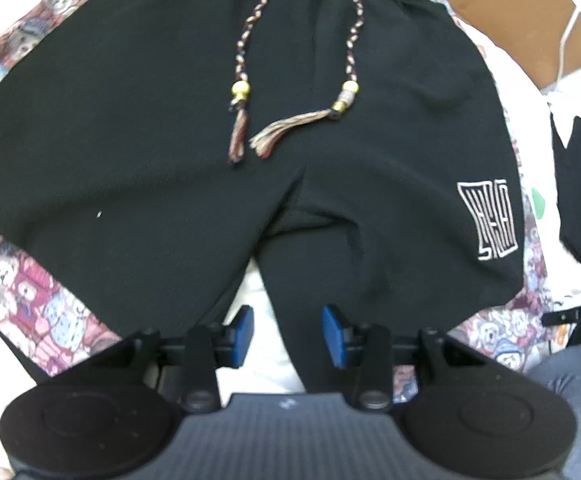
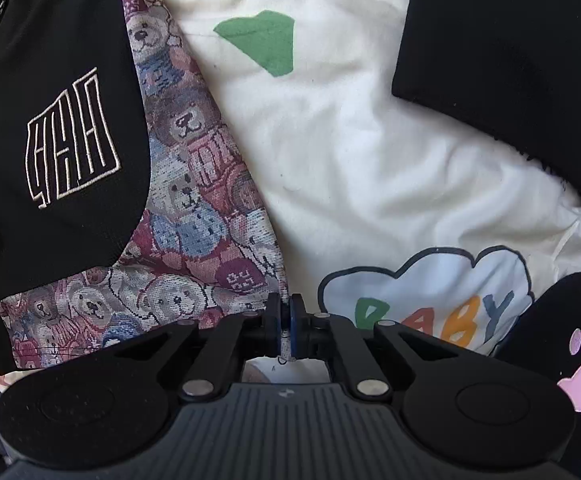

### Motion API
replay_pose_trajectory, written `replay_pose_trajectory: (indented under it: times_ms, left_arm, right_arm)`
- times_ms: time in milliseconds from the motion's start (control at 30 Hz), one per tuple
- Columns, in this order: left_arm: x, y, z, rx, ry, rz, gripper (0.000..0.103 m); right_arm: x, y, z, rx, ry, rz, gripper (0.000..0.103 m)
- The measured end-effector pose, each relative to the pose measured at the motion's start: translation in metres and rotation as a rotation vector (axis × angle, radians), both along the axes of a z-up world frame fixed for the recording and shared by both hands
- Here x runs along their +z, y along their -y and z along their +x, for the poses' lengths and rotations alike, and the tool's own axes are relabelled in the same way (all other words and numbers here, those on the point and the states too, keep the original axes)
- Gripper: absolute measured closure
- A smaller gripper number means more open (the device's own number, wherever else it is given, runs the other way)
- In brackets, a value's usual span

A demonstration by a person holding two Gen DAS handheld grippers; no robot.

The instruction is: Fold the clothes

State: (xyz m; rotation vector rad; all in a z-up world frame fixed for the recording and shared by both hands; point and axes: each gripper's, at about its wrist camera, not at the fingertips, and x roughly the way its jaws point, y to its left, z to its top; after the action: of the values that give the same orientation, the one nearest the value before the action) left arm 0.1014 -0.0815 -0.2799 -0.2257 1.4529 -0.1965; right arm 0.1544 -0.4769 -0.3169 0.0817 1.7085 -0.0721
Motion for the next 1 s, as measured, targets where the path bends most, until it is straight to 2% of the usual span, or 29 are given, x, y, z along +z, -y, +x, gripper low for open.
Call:
replay_pose_trajectory:
  times_ms: [33, 167, 200, 367, 467, 800, 1000]
  left_arm:
    - [0.003, 0.000, 0.003, -0.006, 0.001, -0.003, 0.062]
    - [0.018, 0.006, 0.013, -0.050, 0.029, -0.003, 0.062]
    - [0.017, 0.007, 0.014, -0.053, 0.030, -0.004, 0.062]
    - [0.039, 0.003, 0.020, -0.061, 0.066, 0.021, 0.062]
    - [0.030, 0.019, 0.037, -0.058, 0.068, 0.038, 0.062]
    - [0.027, 0.030, 0.087, -0.089, 0.090, 0.102, 0.062]
    - [0.037, 0.045, 0.141, -0.117, 0.131, 0.147, 0.062]
  right_arm:
    - [0.002, 0.000, 0.001, -0.001, -0.001, 0.001, 0.089]
    - [0.024, 0.007, 0.012, -0.020, 0.055, 0.031, 0.067]
    - [0.026, 0.008, 0.013, -0.023, 0.062, 0.035, 0.067]
    - [0.049, 0.008, 0.026, -0.033, 0.140, 0.049, 0.067]
    - [0.053, 0.007, 0.033, -0.032, 0.177, 0.060, 0.067]
    - [0.040, -0.019, 0.074, -0.056, 0.308, 0.146, 0.067]
    - [0.031, -0.018, 0.102, -0.090, 0.373, 0.199, 0.067]
